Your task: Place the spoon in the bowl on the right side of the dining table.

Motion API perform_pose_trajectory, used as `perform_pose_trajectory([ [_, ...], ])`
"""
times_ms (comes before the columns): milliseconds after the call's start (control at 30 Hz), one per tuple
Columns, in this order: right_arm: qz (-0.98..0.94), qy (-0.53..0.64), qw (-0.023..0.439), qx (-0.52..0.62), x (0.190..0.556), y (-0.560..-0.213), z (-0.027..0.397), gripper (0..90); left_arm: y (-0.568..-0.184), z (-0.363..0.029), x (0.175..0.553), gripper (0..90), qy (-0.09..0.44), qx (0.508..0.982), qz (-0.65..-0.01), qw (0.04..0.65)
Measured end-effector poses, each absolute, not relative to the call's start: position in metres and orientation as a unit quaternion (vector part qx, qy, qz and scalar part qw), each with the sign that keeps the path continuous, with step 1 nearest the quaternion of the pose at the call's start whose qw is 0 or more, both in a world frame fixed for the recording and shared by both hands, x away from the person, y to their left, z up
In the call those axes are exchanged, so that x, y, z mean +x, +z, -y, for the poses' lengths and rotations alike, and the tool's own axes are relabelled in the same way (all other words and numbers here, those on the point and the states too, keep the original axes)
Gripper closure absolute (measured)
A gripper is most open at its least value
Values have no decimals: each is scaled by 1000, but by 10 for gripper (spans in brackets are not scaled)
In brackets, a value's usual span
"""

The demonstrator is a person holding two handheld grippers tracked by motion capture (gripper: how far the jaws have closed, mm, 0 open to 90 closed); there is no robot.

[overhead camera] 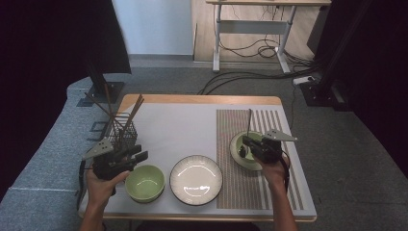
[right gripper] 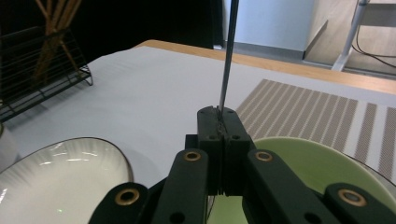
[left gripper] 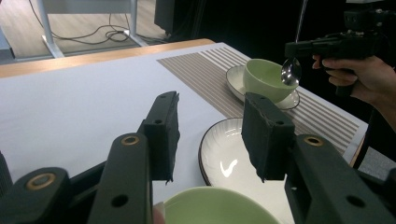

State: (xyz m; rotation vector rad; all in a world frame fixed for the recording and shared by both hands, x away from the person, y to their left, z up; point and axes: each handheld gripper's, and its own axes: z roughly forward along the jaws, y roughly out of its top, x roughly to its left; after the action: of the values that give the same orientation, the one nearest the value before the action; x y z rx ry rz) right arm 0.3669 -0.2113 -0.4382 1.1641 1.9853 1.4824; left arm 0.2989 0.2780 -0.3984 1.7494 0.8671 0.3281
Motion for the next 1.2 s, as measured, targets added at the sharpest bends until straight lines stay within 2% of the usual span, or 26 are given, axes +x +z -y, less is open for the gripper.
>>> perform_pose_trajectory([
  [500, -701, 520, 196, 448, 393, -457, 233, 894, -405, -280, 301, 564, 140, 743, -375, 536],
  [1200, -740, 472, 203, 434, 405, -474, 211, 889, -409, -288, 299, 565, 140, 734, -388, 540],
])
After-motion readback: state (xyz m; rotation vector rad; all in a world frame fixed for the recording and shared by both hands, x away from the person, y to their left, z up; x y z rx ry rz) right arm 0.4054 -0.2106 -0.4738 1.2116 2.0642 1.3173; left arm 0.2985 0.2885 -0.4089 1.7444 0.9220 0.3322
